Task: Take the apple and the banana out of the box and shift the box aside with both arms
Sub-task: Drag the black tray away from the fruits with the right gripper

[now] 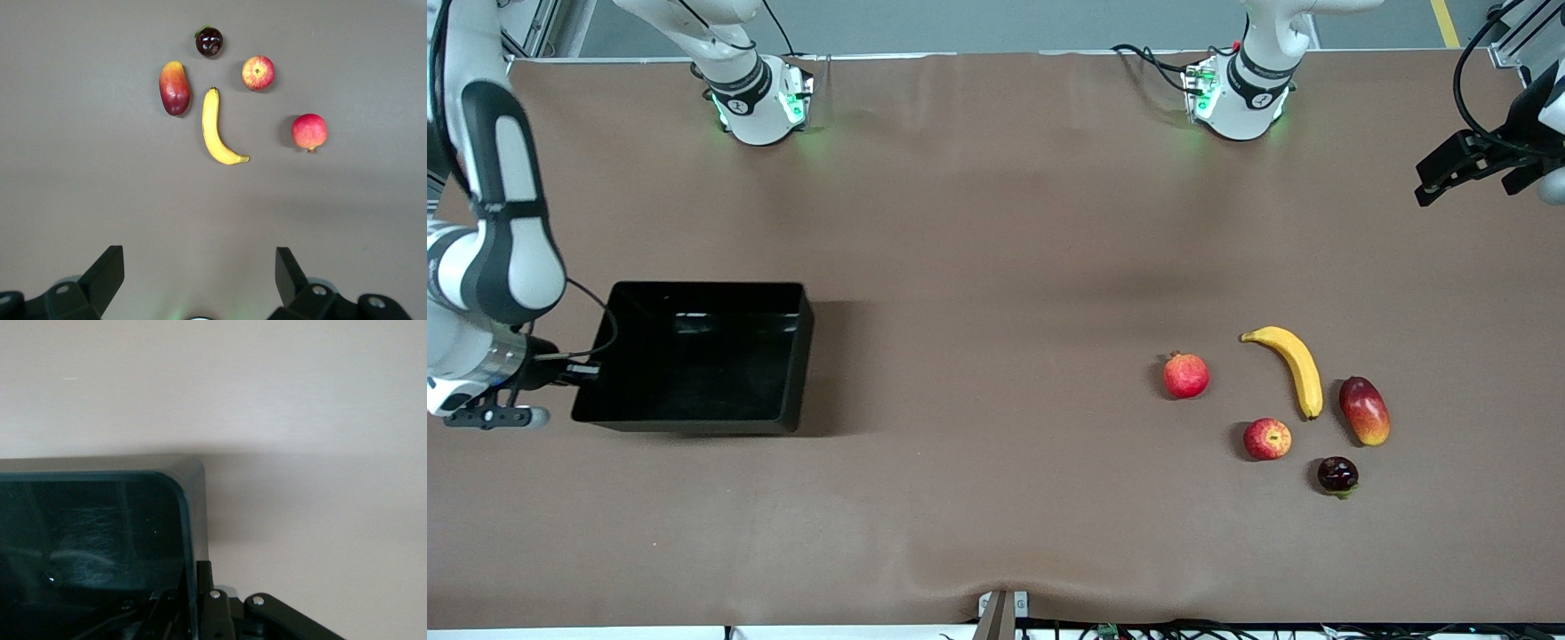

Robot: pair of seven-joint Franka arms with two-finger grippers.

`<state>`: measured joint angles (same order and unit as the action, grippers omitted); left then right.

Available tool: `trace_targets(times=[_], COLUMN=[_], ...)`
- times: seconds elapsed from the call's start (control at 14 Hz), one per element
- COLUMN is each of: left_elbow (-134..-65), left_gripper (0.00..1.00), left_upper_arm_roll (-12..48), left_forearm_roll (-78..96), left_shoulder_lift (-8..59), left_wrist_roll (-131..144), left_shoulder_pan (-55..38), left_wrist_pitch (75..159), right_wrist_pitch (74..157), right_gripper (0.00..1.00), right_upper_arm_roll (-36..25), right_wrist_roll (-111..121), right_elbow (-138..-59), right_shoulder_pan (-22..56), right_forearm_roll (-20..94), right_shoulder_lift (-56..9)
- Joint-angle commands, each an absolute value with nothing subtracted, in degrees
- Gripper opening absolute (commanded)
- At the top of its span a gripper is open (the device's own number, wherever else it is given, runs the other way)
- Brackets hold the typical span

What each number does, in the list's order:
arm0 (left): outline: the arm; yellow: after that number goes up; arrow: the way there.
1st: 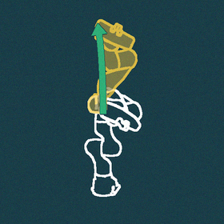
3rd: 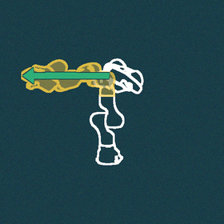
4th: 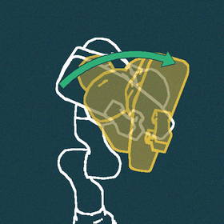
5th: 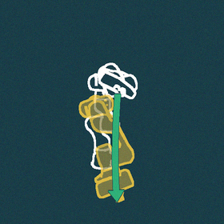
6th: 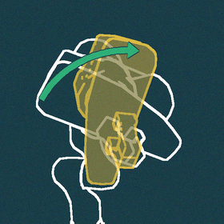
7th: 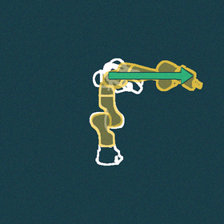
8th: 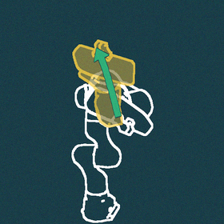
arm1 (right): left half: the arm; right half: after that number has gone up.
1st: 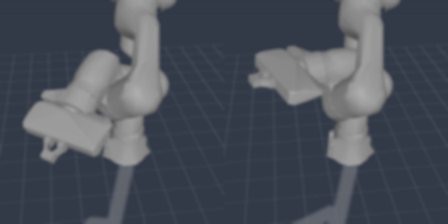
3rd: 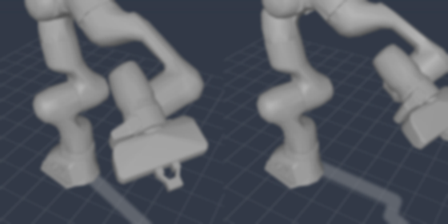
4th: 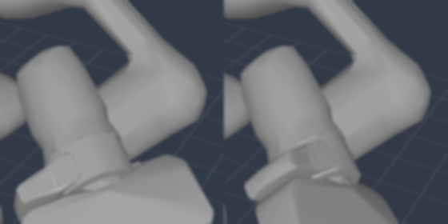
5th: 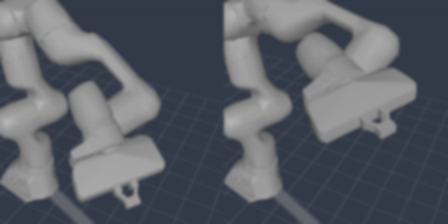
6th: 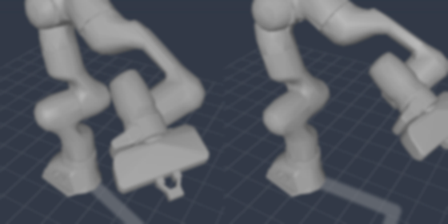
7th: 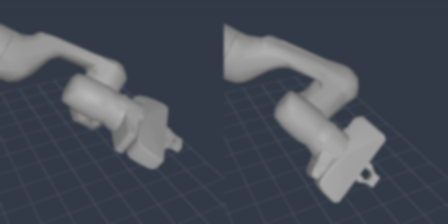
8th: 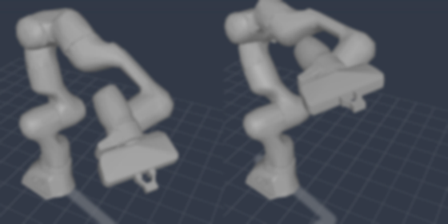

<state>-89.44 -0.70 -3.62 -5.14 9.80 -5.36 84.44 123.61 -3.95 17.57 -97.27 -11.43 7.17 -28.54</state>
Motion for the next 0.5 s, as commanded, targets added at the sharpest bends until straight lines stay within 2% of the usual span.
trace_targets(times=[0.0,0.21,0.29,0.36,0.43], left_elbow=[-90.1,-90.3,-90.3,-90.3,-90.1], left_gripper=[1.0,1.0,1.0,1.0,1.0], left_upper_arm_roll=[-1.1,-1.1,-1.1,-1.1,-1.1], left_forearm_roll=[-2.8,-2.5,-2.5,-2.5,-2.4], left_shoulder_lift=[-6.4,-5.3,-5.2,-5.1,-5.2], left_wrist_roll=[8.7,8.8,8.8,8.8,8.8], left_shoulder_pan=[-5.6,-5.5,-5.6,-5.7,-5.6], left_wrist_pitch=[83.4,83.6,83.6,83.6,83.6], right_wrist_pitch=[123.2,123.3,123.4,123.5,123.5], right_gripper=[0.0,0.0,0.22,0.55,0.91], right_upper_arm_roll=[-2.5,-2.5,-2.5,-2.5,-2.5], right_wrist_roll=[20.7,20.6,20.7,20.9,20.9], right_elbow=[-91.3,-91.1,-91.1,-91.0,-90.1], right_shoulder_pan=[-15.8,-16.3,-16.3,-16.3,-16.0], right_forearm_roll=[10.4,11.4,11.3,11.0,10.8], right_shoulder_lift=[-34.6,-36.2,-36.4,-36.5,-36.4])
